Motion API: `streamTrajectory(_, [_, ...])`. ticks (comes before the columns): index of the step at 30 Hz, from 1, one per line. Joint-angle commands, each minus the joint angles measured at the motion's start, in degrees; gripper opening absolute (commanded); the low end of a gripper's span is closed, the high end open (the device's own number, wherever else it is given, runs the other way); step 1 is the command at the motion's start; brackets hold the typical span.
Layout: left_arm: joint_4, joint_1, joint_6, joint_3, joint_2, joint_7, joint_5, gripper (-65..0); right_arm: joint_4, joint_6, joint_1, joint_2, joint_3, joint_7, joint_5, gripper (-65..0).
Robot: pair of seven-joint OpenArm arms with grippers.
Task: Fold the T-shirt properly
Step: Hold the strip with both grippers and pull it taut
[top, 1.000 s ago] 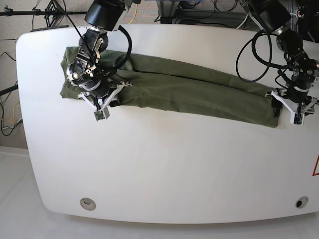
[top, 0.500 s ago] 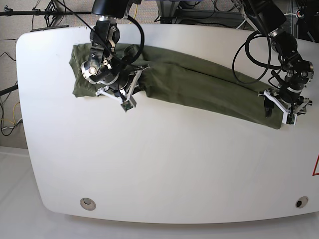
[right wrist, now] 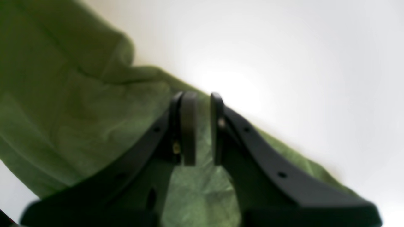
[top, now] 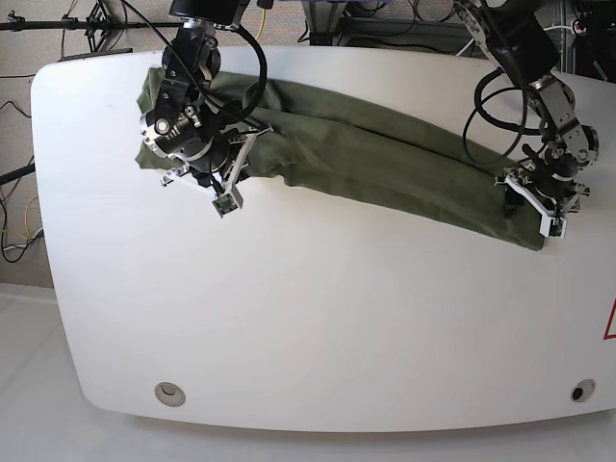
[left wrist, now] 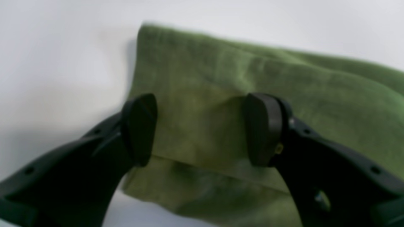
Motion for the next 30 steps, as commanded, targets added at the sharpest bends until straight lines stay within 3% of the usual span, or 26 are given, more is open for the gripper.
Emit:
streamTrajectory(1, [2.59,-0.64,-0.21,-0.13,-0.83,-1.05,-0.86,-24.8,1.68,-0.32,0.97,0.19,1.05,1.58,-0.37,-57.2])
streamTrajectory(30, [10.79,3.25,-0.21,-1.27,-1.87,0.84,-1.78,-24.9,-5.87,-0.32,1.44,0.42,1.78,1.60,1.91,-57.0])
